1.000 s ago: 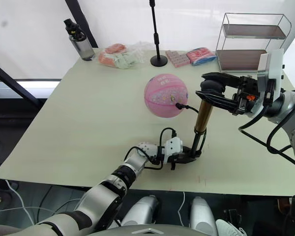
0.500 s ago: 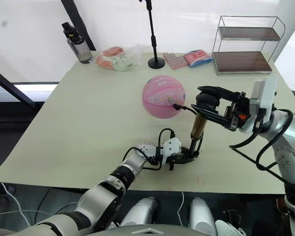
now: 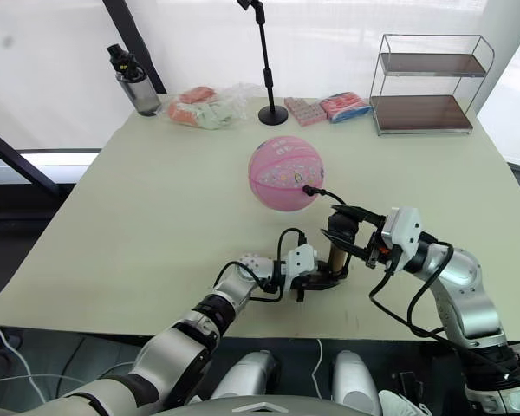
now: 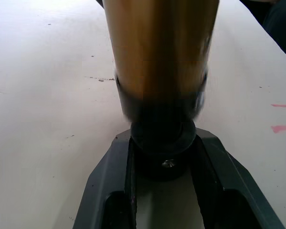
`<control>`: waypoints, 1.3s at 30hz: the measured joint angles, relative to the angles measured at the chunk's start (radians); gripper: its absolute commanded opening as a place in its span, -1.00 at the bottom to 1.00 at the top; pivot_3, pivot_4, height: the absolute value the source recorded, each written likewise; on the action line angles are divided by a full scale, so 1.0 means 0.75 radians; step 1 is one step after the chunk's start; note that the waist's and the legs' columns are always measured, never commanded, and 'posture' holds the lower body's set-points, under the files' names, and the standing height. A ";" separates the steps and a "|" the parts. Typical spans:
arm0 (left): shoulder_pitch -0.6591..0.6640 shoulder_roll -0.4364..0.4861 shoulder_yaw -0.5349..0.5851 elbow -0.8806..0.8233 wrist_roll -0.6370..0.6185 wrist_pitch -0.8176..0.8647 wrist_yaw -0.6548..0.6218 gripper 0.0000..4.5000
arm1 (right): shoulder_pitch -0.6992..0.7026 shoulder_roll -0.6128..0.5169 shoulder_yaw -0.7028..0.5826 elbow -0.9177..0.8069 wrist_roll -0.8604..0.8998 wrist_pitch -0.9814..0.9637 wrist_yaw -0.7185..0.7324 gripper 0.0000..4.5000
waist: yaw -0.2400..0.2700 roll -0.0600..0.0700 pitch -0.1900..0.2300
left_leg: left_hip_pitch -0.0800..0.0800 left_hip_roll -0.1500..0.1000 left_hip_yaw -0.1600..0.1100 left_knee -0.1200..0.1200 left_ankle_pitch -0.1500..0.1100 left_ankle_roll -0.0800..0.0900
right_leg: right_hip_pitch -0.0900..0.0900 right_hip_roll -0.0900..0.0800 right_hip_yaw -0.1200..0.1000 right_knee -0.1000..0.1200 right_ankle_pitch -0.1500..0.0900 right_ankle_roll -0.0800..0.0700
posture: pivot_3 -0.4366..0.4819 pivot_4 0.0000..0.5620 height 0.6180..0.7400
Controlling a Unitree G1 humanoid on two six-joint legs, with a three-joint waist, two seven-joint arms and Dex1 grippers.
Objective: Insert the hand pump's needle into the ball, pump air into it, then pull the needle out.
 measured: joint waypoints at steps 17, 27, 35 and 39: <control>0.003 -0.007 0.000 -0.024 -0.006 -0.005 -0.020 -0.52 | -0.120 -0.134 -0.123 -0.179 0.240 0.372 -0.004 -0.19 | 0.010 0.012 0.010 | -0.008 0.000 -0.001 0.000 0.000 0.000 | -0.004 -0.003 0.000 -0.002 0.000 0.000 | -0.05 -0.47 1.00; 0.002 -0.012 0.000 -0.034 -0.008 -0.005 -0.023 -0.52 | -0.299 -0.313 -0.333 -0.283 0.546 0.643 0.008 -0.19 | 0.016 0.012 0.020 | -0.010 0.000 0.000 0.000 0.000 0.001 | -0.005 -0.006 -0.001 -0.002 0.000 0.000 | -0.05 -0.47 1.00; 0.001 -0.013 0.000 -0.042 -0.009 -0.007 -0.028 -0.52 | -0.417 -0.357 -0.417 -0.308 0.691 0.803 -0.030 -0.19 | 0.021 0.011 0.022 | -0.017 0.000 0.001 0.000 0.000 0.001 | -0.013 -0.006 0.000 -0.002 0.000 0.000 | -0.05 -0.47 1.00; 0.000 -0.018 0.000 -0.049 -0.009 -0.010 -0.039 -0.52 | -0.439 -0.368 -0.420 -0.308 0.706 0.839 -0.032 -0.19 | 0.031 0.012 0.021 | -0.027 -0.001 0.000 0.004 0.000 0.000 | -0.023 -0.006 -0.001 0.001 0.001 0.000 | -0.05 -0.47 1.00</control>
